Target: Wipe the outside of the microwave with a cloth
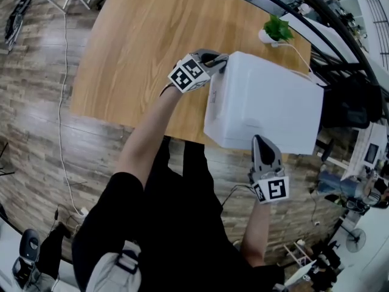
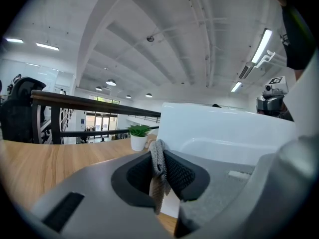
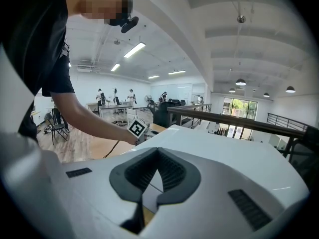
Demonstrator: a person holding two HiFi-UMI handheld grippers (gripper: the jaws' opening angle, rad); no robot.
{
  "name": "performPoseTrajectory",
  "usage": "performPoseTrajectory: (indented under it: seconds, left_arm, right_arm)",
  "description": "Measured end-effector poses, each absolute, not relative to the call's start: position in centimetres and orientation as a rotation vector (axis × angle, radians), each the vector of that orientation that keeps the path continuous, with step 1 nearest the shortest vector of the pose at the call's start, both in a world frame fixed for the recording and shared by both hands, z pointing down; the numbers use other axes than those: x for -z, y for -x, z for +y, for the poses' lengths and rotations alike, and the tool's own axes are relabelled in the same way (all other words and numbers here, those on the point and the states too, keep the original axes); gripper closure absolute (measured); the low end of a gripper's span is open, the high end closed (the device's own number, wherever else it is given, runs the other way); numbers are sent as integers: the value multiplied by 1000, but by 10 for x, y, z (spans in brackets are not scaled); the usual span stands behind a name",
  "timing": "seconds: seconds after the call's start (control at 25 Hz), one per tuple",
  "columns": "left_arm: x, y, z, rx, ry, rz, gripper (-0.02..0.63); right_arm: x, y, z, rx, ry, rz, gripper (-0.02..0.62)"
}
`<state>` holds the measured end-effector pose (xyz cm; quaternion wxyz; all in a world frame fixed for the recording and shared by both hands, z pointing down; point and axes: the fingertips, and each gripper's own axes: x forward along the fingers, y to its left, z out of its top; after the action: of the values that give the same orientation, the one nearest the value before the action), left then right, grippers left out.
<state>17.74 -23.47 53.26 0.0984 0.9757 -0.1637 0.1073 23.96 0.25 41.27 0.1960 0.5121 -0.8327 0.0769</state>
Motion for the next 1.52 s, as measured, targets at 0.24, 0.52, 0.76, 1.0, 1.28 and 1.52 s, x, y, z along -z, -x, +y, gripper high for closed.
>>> performPoseTrajectory:
  seconds: [0.24, 0.52, 0.76, 1.0, 1.28, 1.52]
  left_arm:
    - [-527, -177, -231, -299, -2895, -517, 561]
    - [-527, -173, -213, -253, -2909, -526, 561]
    - [-532, -171, -198, -237, -2917, -522, 561]
    - [-532, -169, -184, -234, -2927, -495, 561]
    - [-533, -167, -166, -218, -2925, -465, 561]
    - [-531, -165, -148, -188, -2911, -441, 561]
  right_arm:
    - [-413, -239, 2, -219, -1435, -2336, 597]
    - [-414, -241, 2, -223, -1448, -2339, 597]
    - [-414, -242, 1, -212, -1468, -2333, 597]
    - [-411, -242, 1, -200, -1495, -2326, 597]
    - [-413, -245, 0, -188, -1525, -2309, 597]
    - [-412, -246, 0, -152, -1550, -2299, 597]
